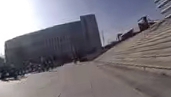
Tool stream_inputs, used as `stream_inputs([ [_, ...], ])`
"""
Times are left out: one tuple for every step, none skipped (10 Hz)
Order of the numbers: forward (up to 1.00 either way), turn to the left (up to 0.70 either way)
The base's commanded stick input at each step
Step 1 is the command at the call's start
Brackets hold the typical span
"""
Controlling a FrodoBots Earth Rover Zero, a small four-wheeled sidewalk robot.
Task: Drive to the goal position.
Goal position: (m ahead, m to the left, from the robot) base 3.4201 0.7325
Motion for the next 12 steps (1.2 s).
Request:
stream_inputs([
  [0.78,0.01],
  [1.00,0.02],
  [1.00,0.03],
  [1.00,0.03],
  [1.00,0.03],
  [1.00,0.03],
  [1.00,0.03],
  [1.00,0.02],
  [1.00,0.02],
  [1.00,0.03],
  [1.00,0.03],
  [1.00,0.11],
])
